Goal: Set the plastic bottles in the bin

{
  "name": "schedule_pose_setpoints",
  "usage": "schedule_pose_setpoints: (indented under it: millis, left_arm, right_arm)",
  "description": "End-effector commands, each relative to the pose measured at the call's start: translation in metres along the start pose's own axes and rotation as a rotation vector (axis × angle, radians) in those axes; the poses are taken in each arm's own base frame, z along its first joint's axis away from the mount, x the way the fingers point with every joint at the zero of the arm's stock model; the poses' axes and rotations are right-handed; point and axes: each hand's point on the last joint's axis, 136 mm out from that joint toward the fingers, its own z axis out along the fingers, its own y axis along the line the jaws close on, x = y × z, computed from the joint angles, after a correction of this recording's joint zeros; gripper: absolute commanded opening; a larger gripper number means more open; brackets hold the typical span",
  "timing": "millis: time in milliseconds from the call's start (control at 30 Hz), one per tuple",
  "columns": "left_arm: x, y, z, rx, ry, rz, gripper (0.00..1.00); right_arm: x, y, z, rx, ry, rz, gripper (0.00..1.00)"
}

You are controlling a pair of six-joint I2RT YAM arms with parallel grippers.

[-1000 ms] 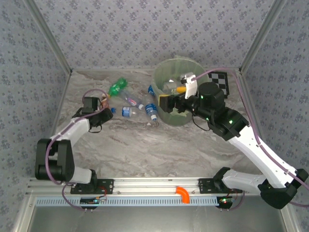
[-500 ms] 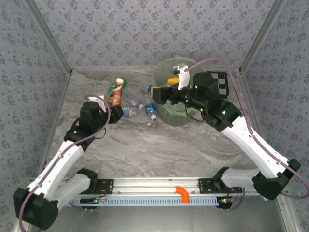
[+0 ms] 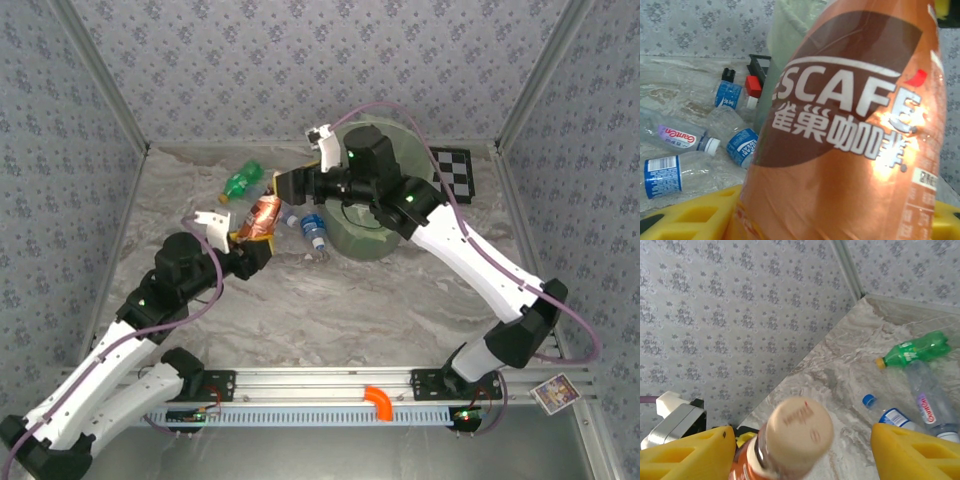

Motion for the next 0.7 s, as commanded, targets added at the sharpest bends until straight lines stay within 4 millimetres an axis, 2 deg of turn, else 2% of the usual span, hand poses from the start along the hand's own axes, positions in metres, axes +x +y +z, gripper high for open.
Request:
schedule_pose_setpoints:
  millis: [0, 167, 400, 500, 600, 667]
  left_arm:
    - [-0.004, -0.010, -0.005, 0.038, -0.016, 0.046, 0.52]
    - [-0.008, -0.012, -0.009, 0.040, -0.024, 0.058, 0.52]
    - [-0.009, -0.011, -0.005, 0.029, -0.017, 0.050, 0.54]
    - [-0.011, -0.012, -0.003, 0.028, -0.015, 0.042, 0.62]
    - [-0.016, -0.014, -0.003, 0.031, -0.021, 0.033, 0.81]
    - [-0.020, -0.015, -0.004, 0.031, -0.028, 0.030, 0.90]
  right_arm:
    - [-0.003, 0.018, 0.005, -0.061, 0.022, 0.023, 0.69]
    - [0.004, 0.018, 0.018, -0.077, 0.068, 0.048, 0.55]
    - [0.004, 0.021, 0.010, -0.086, 0.064, 0.051, 0.31]
    - [0.002, 0.021, -0.001, -0.079, 0.055, 0.051, 0.26]
    - [-0.008, 0.012, -0.018, -0.039, 0.011, 0.053, 0.26]
    - [-0.019, 0.006, -0.036, -0.015, -0.040, 0.054, 0.26]
